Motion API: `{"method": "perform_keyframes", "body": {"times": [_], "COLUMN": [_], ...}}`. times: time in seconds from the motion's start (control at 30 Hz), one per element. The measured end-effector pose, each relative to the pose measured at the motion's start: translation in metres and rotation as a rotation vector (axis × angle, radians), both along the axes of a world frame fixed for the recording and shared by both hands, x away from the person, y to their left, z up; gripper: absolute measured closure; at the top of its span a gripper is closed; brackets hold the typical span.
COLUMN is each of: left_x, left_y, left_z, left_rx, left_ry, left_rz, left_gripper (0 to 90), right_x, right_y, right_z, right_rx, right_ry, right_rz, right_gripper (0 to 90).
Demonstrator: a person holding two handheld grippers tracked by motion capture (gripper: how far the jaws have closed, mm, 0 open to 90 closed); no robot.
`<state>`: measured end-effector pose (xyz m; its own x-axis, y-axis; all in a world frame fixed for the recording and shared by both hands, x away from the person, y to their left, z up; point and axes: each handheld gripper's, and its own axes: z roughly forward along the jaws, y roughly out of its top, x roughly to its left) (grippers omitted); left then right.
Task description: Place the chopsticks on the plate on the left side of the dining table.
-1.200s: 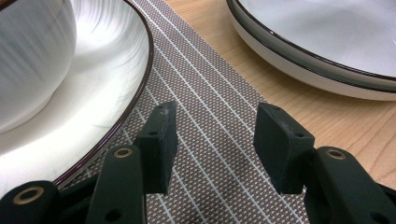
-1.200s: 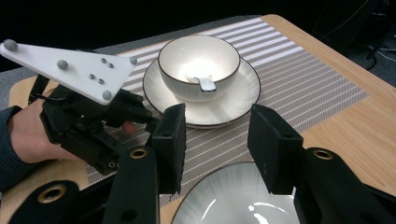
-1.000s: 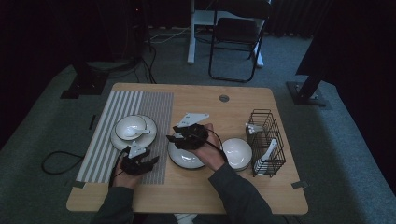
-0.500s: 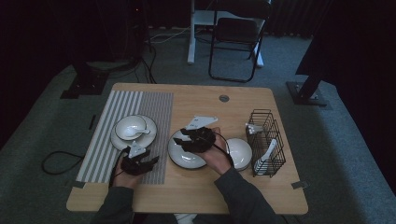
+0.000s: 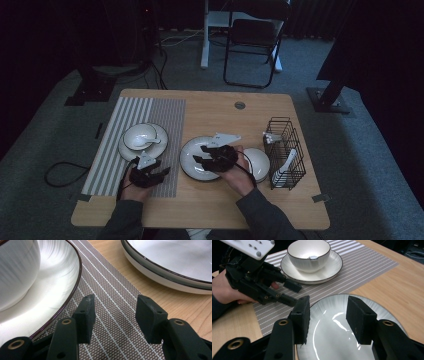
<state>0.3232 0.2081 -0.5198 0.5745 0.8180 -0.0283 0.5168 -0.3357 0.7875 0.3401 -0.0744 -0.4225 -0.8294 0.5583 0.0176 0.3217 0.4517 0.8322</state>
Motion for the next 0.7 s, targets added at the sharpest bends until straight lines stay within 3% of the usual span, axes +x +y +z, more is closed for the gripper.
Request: {"method": "perform_keyframes", "body": {"times": [0.37, 0.7], "left_x": [0.0, 0.002], "left_y": [-0.004, -0.003], "left_z": [0.009, 0.018], "left_rx": [0.004, -0.037], "left_ry": [-0.015, -0.017], "left_rz": [-0.021, -0.028], "left_gripper": [51.3, 52.9], "right_x": [-0.015, -0.026], "right_y": [-0.009, -0.024], "right_z": [-0.014, -0.024], "right_rx": [-0.023, -0.011], "right_ry": [-0.013, 0.004], "right_rz": [-0.011, -0.032], "right_gripper": [53.5, 53.4]}}
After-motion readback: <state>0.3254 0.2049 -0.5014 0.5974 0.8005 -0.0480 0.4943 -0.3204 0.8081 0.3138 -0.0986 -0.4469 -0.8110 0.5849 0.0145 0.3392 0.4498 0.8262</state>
